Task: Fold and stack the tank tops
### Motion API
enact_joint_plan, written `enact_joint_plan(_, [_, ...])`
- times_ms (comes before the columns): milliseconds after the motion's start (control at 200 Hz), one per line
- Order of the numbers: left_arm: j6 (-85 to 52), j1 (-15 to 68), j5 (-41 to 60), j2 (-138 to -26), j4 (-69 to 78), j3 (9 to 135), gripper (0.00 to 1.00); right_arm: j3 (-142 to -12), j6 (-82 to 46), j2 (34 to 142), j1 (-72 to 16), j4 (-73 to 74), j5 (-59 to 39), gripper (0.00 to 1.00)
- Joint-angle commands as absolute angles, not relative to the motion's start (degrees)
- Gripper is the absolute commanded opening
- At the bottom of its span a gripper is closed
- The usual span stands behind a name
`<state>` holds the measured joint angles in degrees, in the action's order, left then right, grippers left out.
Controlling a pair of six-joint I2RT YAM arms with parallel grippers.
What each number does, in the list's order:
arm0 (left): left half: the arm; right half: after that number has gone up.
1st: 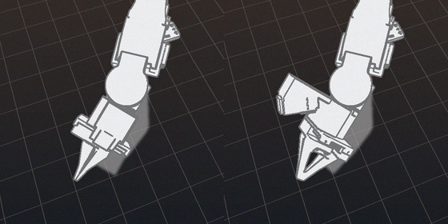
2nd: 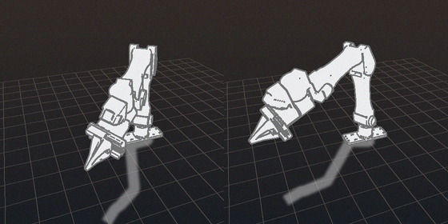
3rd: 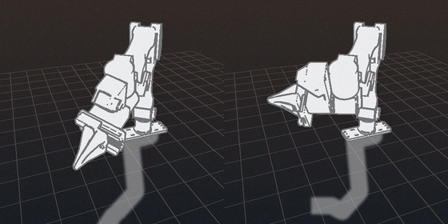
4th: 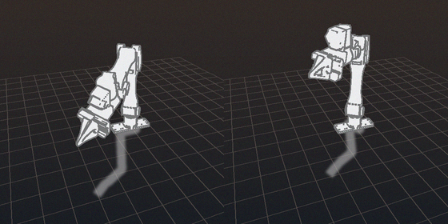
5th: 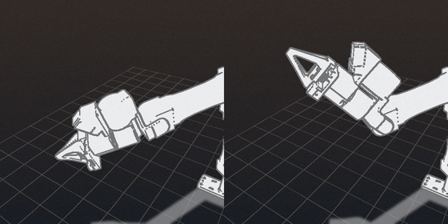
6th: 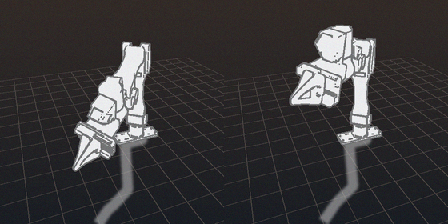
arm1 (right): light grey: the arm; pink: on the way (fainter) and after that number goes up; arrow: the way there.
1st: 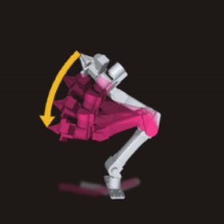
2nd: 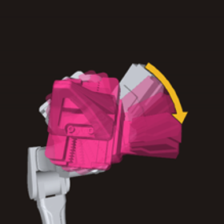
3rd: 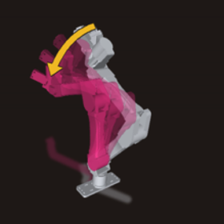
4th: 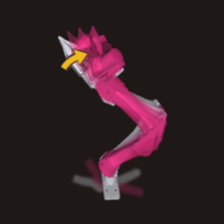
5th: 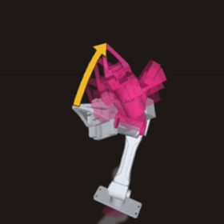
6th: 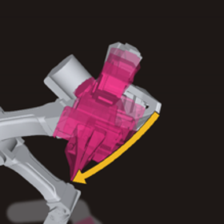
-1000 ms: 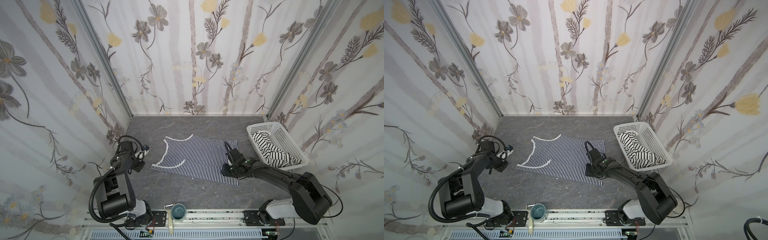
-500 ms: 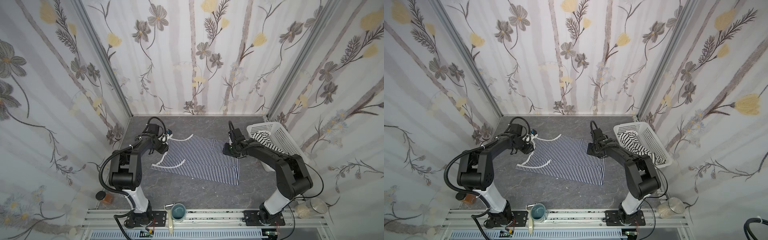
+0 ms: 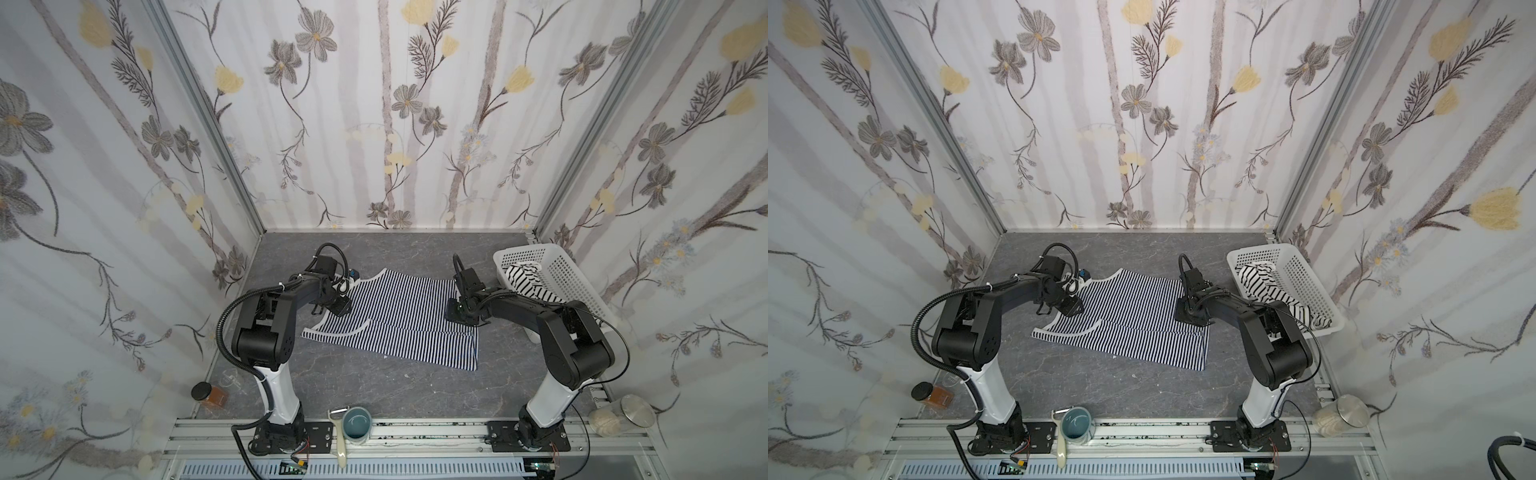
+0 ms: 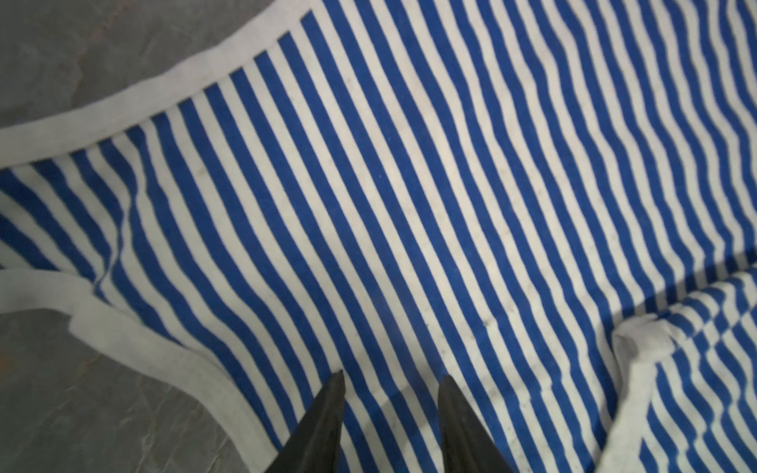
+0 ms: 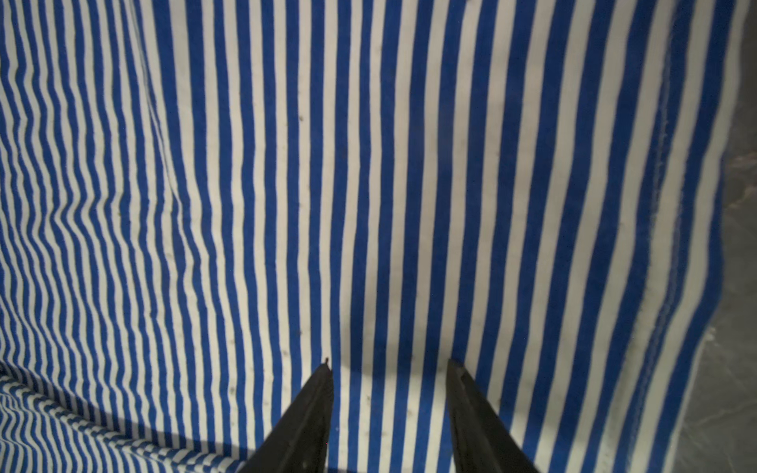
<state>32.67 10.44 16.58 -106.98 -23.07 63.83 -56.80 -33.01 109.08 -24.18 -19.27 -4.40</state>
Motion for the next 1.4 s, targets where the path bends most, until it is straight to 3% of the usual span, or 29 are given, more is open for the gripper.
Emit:
enact_joint_plan(0, [34.2, 9.9, 13.6, -106.2, -26.1, 59.9, 0.41, -56.1, -32.7, 109.9, -25.0, -17.2, -4.9, 0.47])
enact_joint_plan(615, [36.5, 4.5, 10.7, -85.5, -26.3, 41.1, 0.42, -50.6, -33.4, 108.6, -31.3, -13.1, -10.0, 0.46])
enact_joint_plan(994, [30.3, 7.6, 13.2, -93.4, -26.1, 60.5, 0.44, -61.9, -32.4, 103.4, -27.5, -18.3, -8.9, 0.48])
enact_joint_plan(1394, [22.0, 11.3, 14.7, -117.8, -25.9, 86.4, 0.47, -83.0, -29.2, 122.8, -12.5, -23.6, -11.9, 0.49])
